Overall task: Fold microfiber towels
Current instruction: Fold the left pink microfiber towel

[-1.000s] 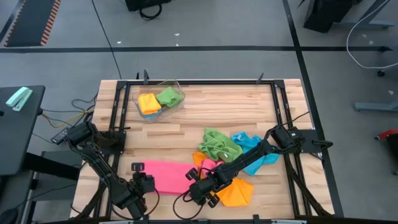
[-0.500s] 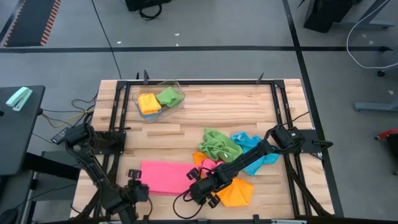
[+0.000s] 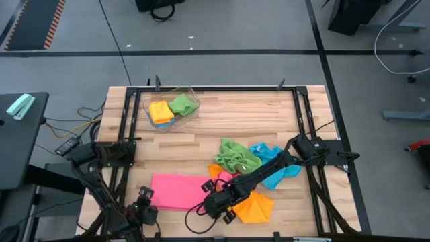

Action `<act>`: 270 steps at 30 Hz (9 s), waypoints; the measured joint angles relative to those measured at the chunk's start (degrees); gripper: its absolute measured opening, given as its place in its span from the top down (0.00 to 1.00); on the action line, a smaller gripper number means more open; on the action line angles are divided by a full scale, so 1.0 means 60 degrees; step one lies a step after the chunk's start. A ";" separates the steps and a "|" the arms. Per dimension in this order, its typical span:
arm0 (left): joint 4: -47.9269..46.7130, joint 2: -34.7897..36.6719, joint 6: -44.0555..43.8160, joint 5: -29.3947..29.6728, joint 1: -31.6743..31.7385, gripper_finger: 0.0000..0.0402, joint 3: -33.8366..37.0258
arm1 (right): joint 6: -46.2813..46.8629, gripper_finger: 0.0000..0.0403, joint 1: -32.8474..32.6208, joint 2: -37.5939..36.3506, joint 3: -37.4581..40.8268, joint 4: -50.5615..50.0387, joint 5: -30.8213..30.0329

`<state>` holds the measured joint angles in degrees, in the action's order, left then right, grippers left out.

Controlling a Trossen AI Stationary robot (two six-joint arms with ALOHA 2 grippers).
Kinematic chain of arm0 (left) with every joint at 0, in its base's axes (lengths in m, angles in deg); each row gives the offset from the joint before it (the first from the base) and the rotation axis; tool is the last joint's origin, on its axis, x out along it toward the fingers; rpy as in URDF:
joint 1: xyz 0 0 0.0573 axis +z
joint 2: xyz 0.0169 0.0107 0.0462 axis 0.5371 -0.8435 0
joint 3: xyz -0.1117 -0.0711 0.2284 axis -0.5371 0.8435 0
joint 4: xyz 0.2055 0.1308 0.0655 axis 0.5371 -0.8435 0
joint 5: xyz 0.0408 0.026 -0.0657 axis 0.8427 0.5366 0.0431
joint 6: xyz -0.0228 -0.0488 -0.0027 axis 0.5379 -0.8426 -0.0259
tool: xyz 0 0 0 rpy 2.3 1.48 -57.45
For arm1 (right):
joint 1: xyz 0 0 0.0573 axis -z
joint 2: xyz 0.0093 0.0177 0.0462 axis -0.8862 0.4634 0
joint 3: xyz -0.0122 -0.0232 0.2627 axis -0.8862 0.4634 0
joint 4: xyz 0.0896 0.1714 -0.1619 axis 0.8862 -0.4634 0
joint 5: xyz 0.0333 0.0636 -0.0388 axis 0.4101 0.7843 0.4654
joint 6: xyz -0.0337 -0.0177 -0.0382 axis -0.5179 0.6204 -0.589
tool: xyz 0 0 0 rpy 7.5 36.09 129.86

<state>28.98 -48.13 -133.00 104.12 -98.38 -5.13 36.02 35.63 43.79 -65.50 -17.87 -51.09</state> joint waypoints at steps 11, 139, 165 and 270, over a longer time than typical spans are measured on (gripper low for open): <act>0.0029 -0.0072 0.0066 0.0322 0.0029 0.75 0.0000 | 0.0000 0.73 0.0002 0.0000 0.0000 0.0080 -0.0004; 0.1465 -0.0502 -0.2706 0.0163 -0.0539 0.96 -0.0732 | 0.0259 0.90 -0.0011 -0.0200 -0.0178 -0.0623 0.0083; 0.1451 -0.0502 -0.2710 0.0104 -0.0533 0.92 -0.0736 | -0.0149 0.62 -0.0317 -0.0222 0.0059 0.0262 -0.0425; -0.1195 -0.0602 -0.0109 0.3258 0.1360 0.86 -0.1823 | 0.2069 0.54 -0.0143 -0.1938 0.2097 0.1406 -0.0664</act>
<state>21.81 -51.74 -133.65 123.67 -90.22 -16.07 48.43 34.77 32.17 -52.91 -9.44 -55.07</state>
